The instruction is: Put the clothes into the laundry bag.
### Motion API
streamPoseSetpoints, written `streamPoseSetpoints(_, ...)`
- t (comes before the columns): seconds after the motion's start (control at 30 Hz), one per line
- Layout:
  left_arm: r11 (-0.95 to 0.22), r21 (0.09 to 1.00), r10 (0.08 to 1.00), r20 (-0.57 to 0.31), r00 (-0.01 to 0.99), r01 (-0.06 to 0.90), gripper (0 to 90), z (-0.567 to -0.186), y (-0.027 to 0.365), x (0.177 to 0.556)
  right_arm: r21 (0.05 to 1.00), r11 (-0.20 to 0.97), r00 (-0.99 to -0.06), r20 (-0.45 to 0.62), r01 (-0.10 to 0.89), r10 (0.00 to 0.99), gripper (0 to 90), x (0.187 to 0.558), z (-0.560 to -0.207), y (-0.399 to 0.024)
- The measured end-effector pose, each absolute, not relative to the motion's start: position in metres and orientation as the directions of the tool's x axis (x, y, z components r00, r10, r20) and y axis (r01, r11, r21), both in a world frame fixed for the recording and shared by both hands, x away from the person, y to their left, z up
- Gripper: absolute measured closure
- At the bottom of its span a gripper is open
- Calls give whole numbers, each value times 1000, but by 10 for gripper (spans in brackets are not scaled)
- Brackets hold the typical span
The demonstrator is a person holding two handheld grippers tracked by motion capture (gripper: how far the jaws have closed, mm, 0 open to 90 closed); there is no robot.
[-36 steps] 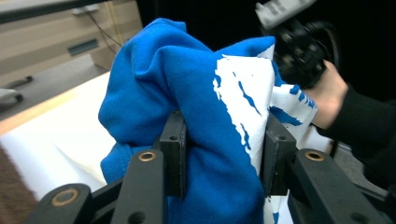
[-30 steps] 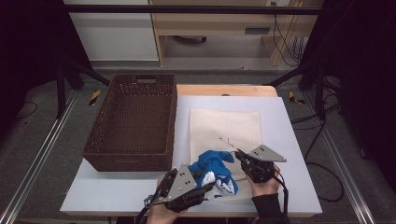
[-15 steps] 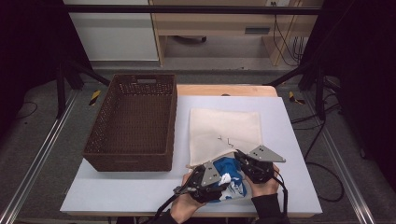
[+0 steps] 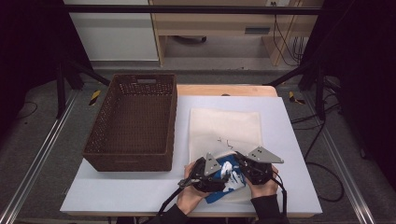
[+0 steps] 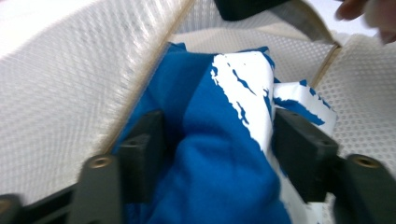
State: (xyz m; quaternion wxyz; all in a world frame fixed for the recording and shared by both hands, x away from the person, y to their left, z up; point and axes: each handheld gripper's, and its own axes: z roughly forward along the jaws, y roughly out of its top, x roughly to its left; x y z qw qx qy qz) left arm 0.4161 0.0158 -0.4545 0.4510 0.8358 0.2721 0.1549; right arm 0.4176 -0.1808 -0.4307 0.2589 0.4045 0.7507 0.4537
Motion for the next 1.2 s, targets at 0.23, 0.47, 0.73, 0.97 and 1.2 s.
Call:
streamPoseSetpoints(0.23, -437, 849, 589, 21, 808, 296, 241, -443, 40, 391, 890, 258, -534, -21, 375, 845, 876, 417, -430, -183)
streamPoseSetpoints(0.47, -477, 793, 605, -17, 796, 380, 452, -471, 44, 397, 887, 256, -531, -16, 383, 847, 876, 416, -432, -183)
streamPoseSetpoints(0.73, -475, 787, 629, -9, 777, 393, 761, -468, 29, 402, 887, 255, -535, -11, 385, 845, 877, 416, -433, -182)
streamPoseSetpoints(0.97, -463, 794, 669, 23, 743, 393, 772, -470, 1, 418, 891, 251, -534, -12, 377, 846, 877, 415, -431, -182)
streamPoseSetpoints(1.2, -438, 806, 714, 43, 699, 398, 726, -479, -4, 431, 894, 246, -536, -8, 374, 844, 877, 415, -430, -184)
